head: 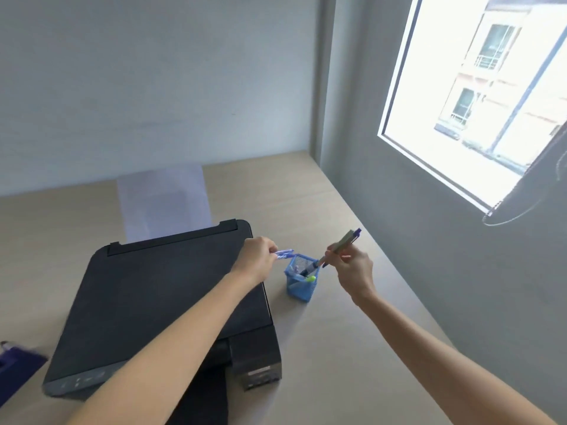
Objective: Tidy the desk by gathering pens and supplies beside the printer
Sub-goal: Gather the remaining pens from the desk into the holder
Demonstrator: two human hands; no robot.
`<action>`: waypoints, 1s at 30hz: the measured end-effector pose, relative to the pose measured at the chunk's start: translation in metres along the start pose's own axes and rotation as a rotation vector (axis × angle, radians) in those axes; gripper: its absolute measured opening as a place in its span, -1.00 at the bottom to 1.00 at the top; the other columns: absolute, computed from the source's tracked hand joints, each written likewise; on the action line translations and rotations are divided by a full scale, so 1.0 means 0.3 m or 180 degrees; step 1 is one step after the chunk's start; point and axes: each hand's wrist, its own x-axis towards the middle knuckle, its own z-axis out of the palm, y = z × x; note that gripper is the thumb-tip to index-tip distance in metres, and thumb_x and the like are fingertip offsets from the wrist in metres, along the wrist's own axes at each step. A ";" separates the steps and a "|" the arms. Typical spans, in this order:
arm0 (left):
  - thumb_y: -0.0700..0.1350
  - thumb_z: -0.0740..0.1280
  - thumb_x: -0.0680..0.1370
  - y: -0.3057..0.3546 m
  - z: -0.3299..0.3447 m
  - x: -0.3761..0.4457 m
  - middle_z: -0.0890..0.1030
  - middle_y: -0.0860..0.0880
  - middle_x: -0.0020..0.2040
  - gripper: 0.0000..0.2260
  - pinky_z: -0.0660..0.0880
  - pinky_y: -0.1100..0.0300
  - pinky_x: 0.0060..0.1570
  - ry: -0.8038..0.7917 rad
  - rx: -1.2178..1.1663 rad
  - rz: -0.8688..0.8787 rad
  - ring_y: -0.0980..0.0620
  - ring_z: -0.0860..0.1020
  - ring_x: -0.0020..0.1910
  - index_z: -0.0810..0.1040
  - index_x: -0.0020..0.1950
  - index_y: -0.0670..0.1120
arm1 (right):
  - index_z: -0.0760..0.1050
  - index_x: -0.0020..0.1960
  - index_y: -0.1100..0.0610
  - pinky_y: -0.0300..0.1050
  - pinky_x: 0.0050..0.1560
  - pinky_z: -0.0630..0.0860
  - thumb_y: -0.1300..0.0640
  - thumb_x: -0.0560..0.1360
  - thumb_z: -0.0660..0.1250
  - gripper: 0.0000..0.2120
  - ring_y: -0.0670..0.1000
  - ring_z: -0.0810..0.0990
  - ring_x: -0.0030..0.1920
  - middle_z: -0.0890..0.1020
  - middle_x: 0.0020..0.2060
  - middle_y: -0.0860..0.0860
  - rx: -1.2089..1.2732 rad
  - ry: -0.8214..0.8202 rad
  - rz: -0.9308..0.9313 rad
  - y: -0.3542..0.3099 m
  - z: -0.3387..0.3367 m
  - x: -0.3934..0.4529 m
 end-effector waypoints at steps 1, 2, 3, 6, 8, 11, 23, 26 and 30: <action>-0.25 0.32 0.49 0.012 0.035 0.049 0.71 -0.24 -0.12 -0.85 0.56 0.04 -0.07 -0.0030 0.0115 -0.0007 -0.20 0.64 -0.07 0.69 -0.10 -0.24 | 0.54 -0.28 -0.04 -0.08 -0.14 0.50 0.23 0.43 0.38 -0.80 -0.18 0.61 -0.33 0.65 -0.49 -0.15 0.0025 -0.0005 0.0050 0.019 0.008 0.024; -0.26 0.33 0.48 0.018 0.066 0.089 0.71 -0.23 -0.10 -0.85 0.56 0.06 -0.06 -0.0087 0.0213 -0.0040 -0.20 0.65 -0.06 0.69 -0.10 -0.23 | 0.56 -0.25 0.00 -0.08 -0.12 0.51 0.22 0.42 0.40 -0.85 -0.14 0.62 -0.30 0.65 -0.46 -0.15 0.0032 -0.0035 0.0088 0.037 0.024 0.041; -0.26 0.33 0.48 0.023 0.099 0.130 0.71 -0.23 -0.07 -0.85 0.57 0.07 -0.04 -0.0134 0.0293 -0.0075 -0.19 0.65 -0.03 0.70 -0.08 -0.22 | 0.59 -0.21 0.03 -0.07 -0.09 0.52 0.22 0.41 0.41 -0.90 -0.06 0.63 -0.26 0.67 -0.40 -0.09 0.0017 -0.0073 0.0133 0.058 0.043 0.063; -0.28 0.35 0.49 0.035 0.186 0.222 0.70 -0.22 -0.01 -0.86 0.59 0.09 0.03 -0.0313 0.0493 -0.0181 -0.18 0.65 0.00 0.69 -0.02 -0.22 | 0.64 -0.13 0.15 -0.13 -0.16 0.52 0.21 0.39 0.43 -0.94 0.05 0.65 -0.21 0.71 -0.27 0.12 -0.0158 -0.0262 0.0212 0.131 0.114 0.114; -0.30 0.35 0.49 0.040 0.233 0.266 0.70 -0.23 -0.02 -0.86 0.61 0.06 0.05 -0.0471 0.0651 -0.0217 -0.18 0.66 -0.01 0.68 -0.01 -0.22 | 0.65 -0.16 0.19 -0.10 -0.21 0.52 0.21 0.38 0.43 -0.93 0.09 0.65 -0.24 0.71 -0.28 0.15 -0.0335 -0.0315 0.0210 0.177 0.153 0.137; -0.30 0.37 0.48 0.048 0.284 0.308 0.69 -0.23 0.00 -0.84 0.61 0.04 0.05 -0.0750 0.0929 -0.0260 -0.20 0.65 0.00 0.66 0.04 -0.21 | 0.62 -0.20 0.22 -0.10 -0.25 0.45 0.21 0.40 0.42 -0.94 0.11 0.61 -0.23 0.67 -0.26 0.16 -0.0551 -0.0427 0.0143 0.224 0.181 0.162; 0.04 -0.01 0.64 0.046 0.339 0.289 0.60 -0.21 -0.08 -0.63 0.51 -0.09 0.10 -0.1126 -0.1791 -0.2107 -0.12 0.59 -0.12 0.41 0.14 -0.21 | 0.50 0.04 0.18 -0.13 -0.16 0.47 0.22 0.48 0.34 -0.86 0.08 0.56 -0.16 0.66 -0.07 0.18 -0.0784 -0.0441 0.0175 0.286 0.185 0.197; 0.10 -0.05 0.66 0.031 0.334 0.285 0.47 -0.09 -0.34 -0.66 0.45 0.00 -0.01 -0.1133 -0.2515 -0.2372 0.01 0.41 -0.38 0.38 0.09 -0.10 | 0.53 0.04 0.21 -0.19 -0.20 0.44 0.23 0.49 0.34 -0.86 0.04 0.52 -0.22 0.66 -0.05 0.21 -0.0749 -0.0465 0.0277 0.269 0.195 0.213; 0.15 -0.05 0.65 -0.005 0.344 0.311 0.50 -0.11 -0.33 -0.61 0.46 0.01 0.00 -0.0930 -0.2992 -0.2494 -0.02 0.43 -0.36 0.41 0.00 -0.10 | 0.53 0.05 0.23 -0.11 -0.14 0.51 0.25 0.49 0.34 -0.85 0.07 0.53 -0.19 0.64 -0.01 0.25 -0.0819 -0.0556 0.0261 0.253 0.211 0.254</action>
